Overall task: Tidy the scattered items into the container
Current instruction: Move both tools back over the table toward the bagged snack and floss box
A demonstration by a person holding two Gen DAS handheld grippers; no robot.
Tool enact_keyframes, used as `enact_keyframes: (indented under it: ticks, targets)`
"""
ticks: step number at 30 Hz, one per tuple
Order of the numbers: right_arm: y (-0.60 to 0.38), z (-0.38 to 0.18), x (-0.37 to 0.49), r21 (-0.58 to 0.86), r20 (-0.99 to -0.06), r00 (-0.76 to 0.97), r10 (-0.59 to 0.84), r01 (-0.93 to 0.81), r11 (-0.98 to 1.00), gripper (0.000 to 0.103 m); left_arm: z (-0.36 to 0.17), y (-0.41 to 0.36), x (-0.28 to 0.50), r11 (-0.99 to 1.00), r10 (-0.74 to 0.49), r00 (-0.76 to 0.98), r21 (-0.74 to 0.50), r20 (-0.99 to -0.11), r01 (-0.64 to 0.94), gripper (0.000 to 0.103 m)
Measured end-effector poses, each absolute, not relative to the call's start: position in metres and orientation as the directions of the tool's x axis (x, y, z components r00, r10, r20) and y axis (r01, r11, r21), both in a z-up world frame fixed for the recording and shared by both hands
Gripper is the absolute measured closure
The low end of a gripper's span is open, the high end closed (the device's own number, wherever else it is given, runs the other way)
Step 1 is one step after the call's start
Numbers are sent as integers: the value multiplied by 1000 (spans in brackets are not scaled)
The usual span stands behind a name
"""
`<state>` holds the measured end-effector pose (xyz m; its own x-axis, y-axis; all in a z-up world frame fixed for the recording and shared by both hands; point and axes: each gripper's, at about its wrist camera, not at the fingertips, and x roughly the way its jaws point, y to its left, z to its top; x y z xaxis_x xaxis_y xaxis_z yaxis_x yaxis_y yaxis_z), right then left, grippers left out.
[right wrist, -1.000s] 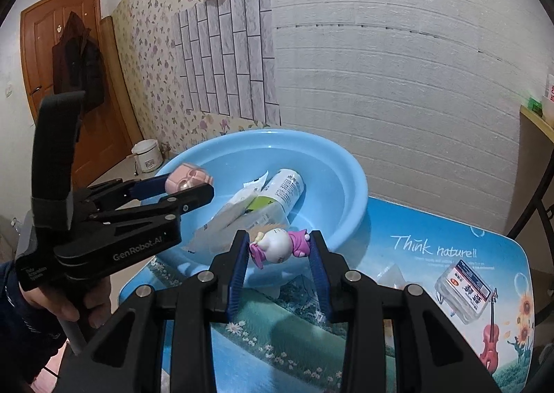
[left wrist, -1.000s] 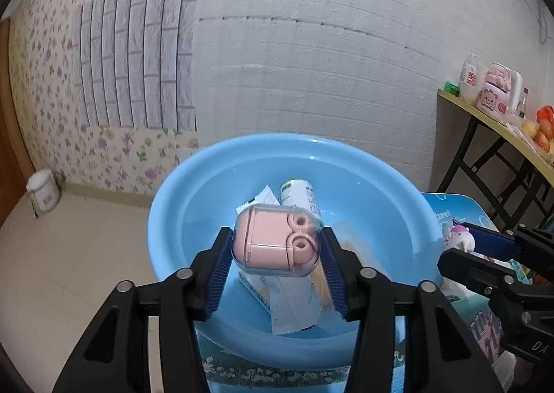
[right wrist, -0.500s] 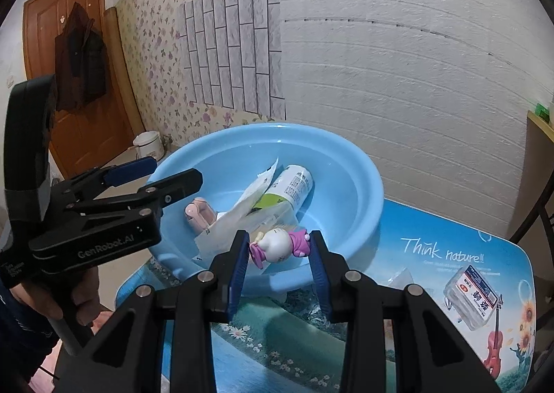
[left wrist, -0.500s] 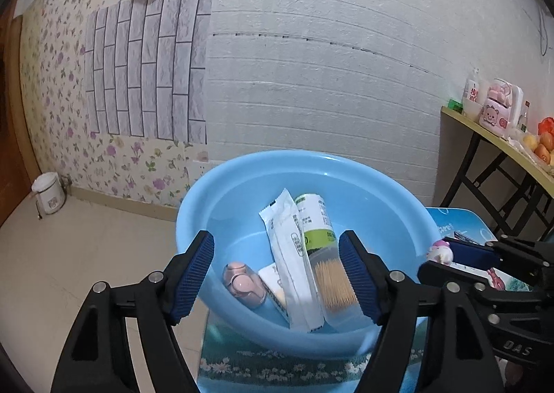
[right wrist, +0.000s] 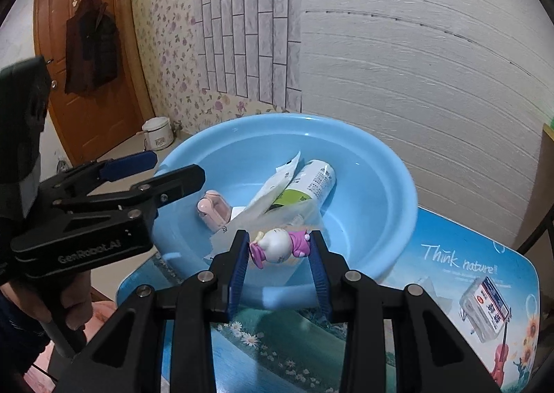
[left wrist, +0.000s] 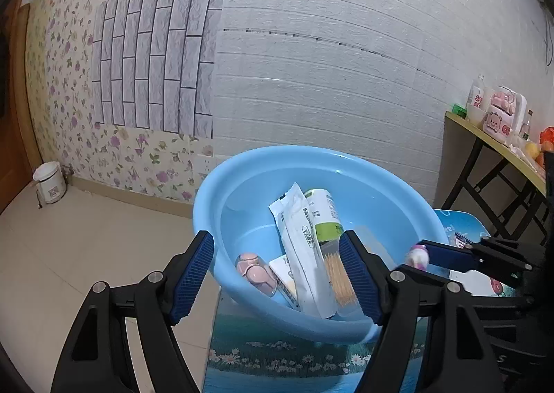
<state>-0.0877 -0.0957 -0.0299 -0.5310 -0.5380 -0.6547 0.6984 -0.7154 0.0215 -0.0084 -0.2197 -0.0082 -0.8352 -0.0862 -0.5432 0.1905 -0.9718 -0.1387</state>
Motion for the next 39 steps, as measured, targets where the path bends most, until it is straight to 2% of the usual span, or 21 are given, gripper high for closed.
enact_keyframes:
  ticks: [7, 13, 27, 31, 32, 34, 39]
  targets:
    - [-101, -35, -103, 34, -694, -503, -516, 693, -720, 67, -9, -223, -8, -968, -82, -832, -154, -549, 197, 30]
    - [-91, -32, -99, 60, -671, -516, -532, 677, -733, 56, -10, -224, -7, -967, -84, -828, -157, -555, 203, 30]
    - [-56, -15, -83, 71, -636, -562, -529, 640, -765, 55, -4, -209, 1, -970, -80, -831, -149, -551, 192, 28]
    - [-41, -9, -75, 80, -622, -577, -529, 625, -776, 54, 3, -199, 4, -973, -84, -836, -135, -542, 186, 17]
    - [-37, -7, -73, 81, -618, -585, -525, 617, -783, 51, 5, -195, 5, -974, -88, -839, -131, -537, 186, 15]
    - [-28, -5, -69, 81, -610, -599, -518, 604, -793, 45, 9, -188, 7, -976, -87, -845, -123, -528, 177, 14]
    - [-5, -1, -59, 96, -600, -612, -515, 584, -806, 45, 13, -167, 12, -983, -68, -845, -106, -531, 146, 10]
